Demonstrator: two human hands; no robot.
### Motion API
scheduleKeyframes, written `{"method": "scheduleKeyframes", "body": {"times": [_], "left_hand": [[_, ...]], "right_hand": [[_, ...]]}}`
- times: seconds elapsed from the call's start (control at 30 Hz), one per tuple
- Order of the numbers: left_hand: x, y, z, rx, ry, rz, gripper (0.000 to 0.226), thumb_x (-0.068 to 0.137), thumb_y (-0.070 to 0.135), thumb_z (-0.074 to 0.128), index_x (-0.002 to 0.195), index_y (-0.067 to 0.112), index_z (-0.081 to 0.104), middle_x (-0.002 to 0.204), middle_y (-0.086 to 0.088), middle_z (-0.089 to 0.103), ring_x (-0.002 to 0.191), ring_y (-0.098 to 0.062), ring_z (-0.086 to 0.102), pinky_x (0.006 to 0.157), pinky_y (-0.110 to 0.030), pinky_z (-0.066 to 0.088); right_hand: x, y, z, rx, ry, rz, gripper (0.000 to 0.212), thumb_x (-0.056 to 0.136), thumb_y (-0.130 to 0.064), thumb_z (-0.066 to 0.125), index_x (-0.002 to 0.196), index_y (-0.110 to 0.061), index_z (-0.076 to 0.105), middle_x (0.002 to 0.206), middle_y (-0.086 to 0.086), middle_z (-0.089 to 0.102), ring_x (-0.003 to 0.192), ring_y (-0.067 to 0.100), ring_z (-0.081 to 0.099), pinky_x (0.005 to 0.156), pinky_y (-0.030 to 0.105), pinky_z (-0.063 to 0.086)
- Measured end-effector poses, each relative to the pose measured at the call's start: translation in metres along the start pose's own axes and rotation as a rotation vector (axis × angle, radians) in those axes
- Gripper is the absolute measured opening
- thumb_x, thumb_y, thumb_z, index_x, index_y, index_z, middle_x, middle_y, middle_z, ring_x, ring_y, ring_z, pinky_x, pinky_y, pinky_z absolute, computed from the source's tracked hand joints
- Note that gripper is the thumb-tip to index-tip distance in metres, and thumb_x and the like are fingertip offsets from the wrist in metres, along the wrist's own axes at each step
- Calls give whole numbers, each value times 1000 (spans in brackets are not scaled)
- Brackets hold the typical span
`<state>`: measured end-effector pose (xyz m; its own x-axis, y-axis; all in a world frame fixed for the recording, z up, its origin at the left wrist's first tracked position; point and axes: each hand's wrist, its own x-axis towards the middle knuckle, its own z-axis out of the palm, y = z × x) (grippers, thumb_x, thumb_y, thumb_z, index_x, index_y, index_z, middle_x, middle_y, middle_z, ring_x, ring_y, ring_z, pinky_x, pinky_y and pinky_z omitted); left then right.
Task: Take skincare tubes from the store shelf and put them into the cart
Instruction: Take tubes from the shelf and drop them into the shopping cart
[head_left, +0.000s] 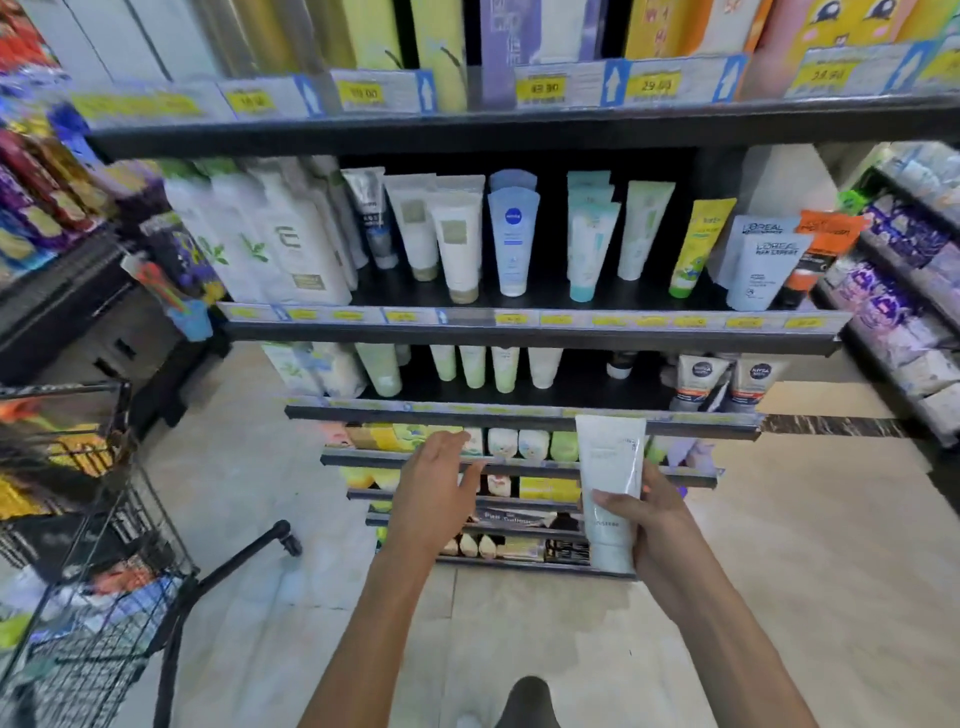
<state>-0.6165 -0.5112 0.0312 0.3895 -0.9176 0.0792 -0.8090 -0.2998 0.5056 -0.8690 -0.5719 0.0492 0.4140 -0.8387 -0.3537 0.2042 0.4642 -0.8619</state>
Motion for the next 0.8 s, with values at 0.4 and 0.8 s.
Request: {"method": "scheduleKeyframes", "body": {"times": [0.4,0.8], "left_hand": [[65,-57,15,157,-116,97,54,104,38,51,150,10,42,147,-10,48,137,-31,43,118,-44,33],[165,-106,93,411,-176,186,65,101,45,55,152,9,38,146,-16,47,145,-37,32,125,-55,14]], "right_hand": [[55,28,54,7,59,23,51,91,2,67,137,-18,58,129,12,70,111,34,68,94,56,57],[175,35,36,-112,138,-51,48,87,0,73,132,-10,58,126,8,72,115,30,70,94,50,58]]}}
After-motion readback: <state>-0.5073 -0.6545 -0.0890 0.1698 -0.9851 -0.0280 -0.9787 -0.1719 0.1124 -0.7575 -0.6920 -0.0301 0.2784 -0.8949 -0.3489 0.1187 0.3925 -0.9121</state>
